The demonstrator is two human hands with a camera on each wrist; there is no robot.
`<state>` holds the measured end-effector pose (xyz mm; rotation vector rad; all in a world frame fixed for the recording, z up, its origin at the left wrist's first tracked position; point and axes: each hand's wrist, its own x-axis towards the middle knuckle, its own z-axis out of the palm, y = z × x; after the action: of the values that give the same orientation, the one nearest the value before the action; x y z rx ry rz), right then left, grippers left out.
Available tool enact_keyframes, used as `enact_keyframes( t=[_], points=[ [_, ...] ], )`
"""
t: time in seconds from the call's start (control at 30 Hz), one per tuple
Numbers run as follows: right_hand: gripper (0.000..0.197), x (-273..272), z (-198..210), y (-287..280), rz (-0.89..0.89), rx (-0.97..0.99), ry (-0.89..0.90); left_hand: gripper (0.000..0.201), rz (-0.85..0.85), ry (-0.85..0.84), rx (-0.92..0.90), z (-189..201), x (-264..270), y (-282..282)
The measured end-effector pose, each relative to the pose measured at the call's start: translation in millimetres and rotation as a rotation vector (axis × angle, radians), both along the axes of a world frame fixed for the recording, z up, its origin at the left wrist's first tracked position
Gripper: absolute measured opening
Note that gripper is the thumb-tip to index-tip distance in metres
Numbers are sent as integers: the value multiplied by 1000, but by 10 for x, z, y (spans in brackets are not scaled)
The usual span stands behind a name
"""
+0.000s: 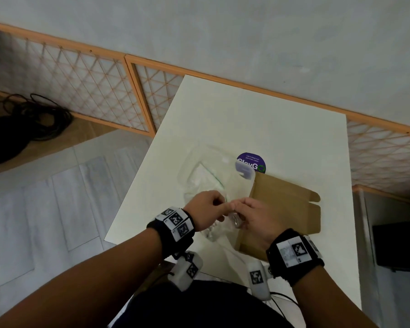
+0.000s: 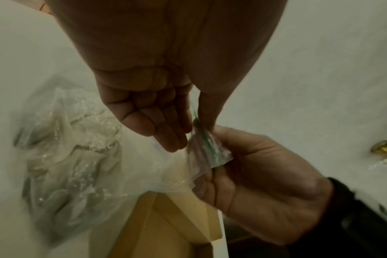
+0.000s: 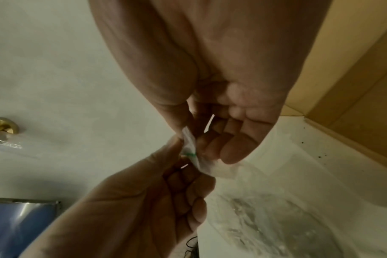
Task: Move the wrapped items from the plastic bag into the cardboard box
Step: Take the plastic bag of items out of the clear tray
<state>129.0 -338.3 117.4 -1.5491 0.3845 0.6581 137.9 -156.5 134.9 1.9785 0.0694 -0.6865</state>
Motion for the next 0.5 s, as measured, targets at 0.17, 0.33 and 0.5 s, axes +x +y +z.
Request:
enact_keyframes(
  t=[0.17, 0.33, 0.5],
  points=[
    [20, -8, -54, -41, 35, -48, 19, 20, -50, 16, 43, 7, 38, -65],
    [17, 7, -6, -89, -92, -84, 16, 20, -38, 3, 74, 7, 25, -43],
    [11, 19, 67, -54, 159, -304, -285, 19, -112, -14, 31, 34, -44, -81]
  ],
)
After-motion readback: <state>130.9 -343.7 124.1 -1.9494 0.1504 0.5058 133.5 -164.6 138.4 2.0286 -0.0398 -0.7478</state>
